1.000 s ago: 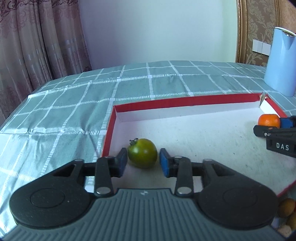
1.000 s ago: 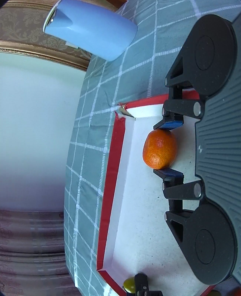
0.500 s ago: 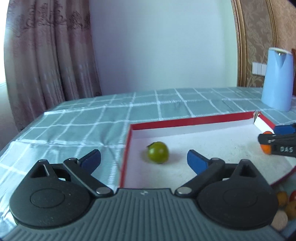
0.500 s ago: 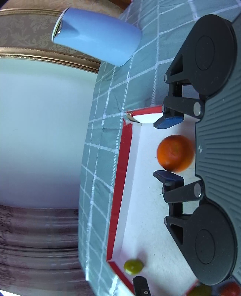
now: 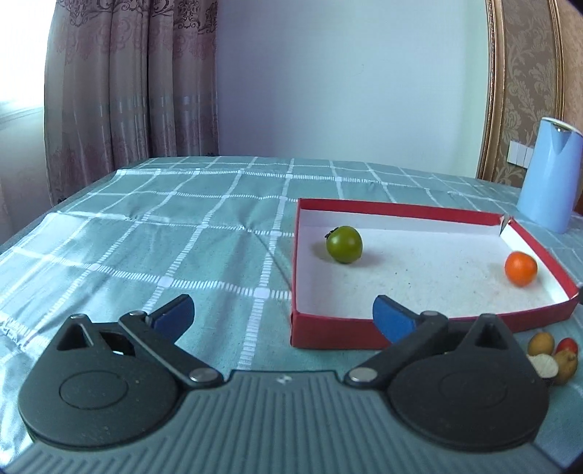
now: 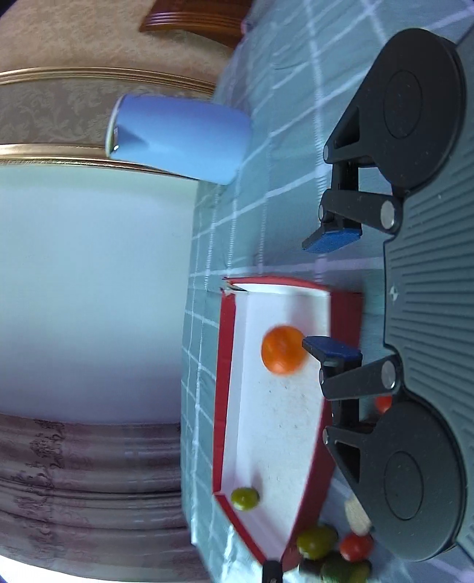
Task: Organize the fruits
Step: 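Withdraw both tools from the tray back toward the remaining fruits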
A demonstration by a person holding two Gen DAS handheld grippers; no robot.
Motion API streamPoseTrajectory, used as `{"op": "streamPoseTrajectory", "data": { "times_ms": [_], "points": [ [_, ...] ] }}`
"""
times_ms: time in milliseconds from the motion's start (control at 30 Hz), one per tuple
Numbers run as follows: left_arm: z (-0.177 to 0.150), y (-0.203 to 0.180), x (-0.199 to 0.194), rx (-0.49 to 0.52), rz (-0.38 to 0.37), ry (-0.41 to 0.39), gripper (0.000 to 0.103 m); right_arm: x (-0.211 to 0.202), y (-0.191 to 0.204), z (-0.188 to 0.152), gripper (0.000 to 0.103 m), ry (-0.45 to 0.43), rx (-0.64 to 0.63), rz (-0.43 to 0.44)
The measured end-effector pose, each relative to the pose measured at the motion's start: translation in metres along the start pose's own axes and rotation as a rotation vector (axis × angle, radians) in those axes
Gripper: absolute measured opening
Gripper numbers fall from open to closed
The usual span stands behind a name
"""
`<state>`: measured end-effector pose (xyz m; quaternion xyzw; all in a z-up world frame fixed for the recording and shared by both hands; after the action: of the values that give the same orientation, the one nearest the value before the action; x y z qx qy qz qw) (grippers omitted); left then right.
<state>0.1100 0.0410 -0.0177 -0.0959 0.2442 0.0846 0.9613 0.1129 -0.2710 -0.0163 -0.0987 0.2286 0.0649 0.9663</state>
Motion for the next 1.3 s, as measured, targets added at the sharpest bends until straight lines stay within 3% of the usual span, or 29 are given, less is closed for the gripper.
{"op": "streamPoseTrajectory", "data": {
  "times_ms": [200,367,500,600,667,967,1300],
  "points": [
    [0.000,0.003,0.002,-0.013,-0.012,0.008,0.103,-0.016,0.003,-0.023,0.049,0.069,-0.013,0.153],
    [0.001,0.003,0.003,-0.013,-0.012,0.009,0.103,-0.013,0.026,-0.030,0.049,0.123,-0.146,0.171],
    [0.001,0.003,0.002,-0.011,-0.010,0.007,0.103,-0.012,0.037,-0.025,0.050,0.105,-0.212,0.131],
    [0.001,0.003,0.003,-0.012,-0.014,0.009,0.103,-0.011,0.042,-0.020,0.055,0.083,-0.239,0.173],
    [0.001,0.003,0.003,-0.011,-0.014,0.009,0.103,-0.011,0.042,-0.021,0.062,0.089,-0.231,0.171],
    [0.001,0.002,0.002,-0.008,-0.016,0.008,0.103,0.008,0.049,-0.018,0.062,0.147,-0.172,0.261],
    [0.001,0.001,0.002,-0.009,-0.016,0.009,0.103,0.015,0.051,-0.017,0.060,0.161,-0.116,0.255]
  ]
}}
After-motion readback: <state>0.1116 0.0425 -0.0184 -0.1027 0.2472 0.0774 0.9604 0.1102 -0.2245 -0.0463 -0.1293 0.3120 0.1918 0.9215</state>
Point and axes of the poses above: each gripper's, at about its wrist camera, not at the fingertips, and x roughly the way its jaws point, y to its left, z to its top, the point moved 6 cm from there along x, roughly the way its jaws point, and after that the axes turned 8 degrees about -x, right-handed, at the moved point
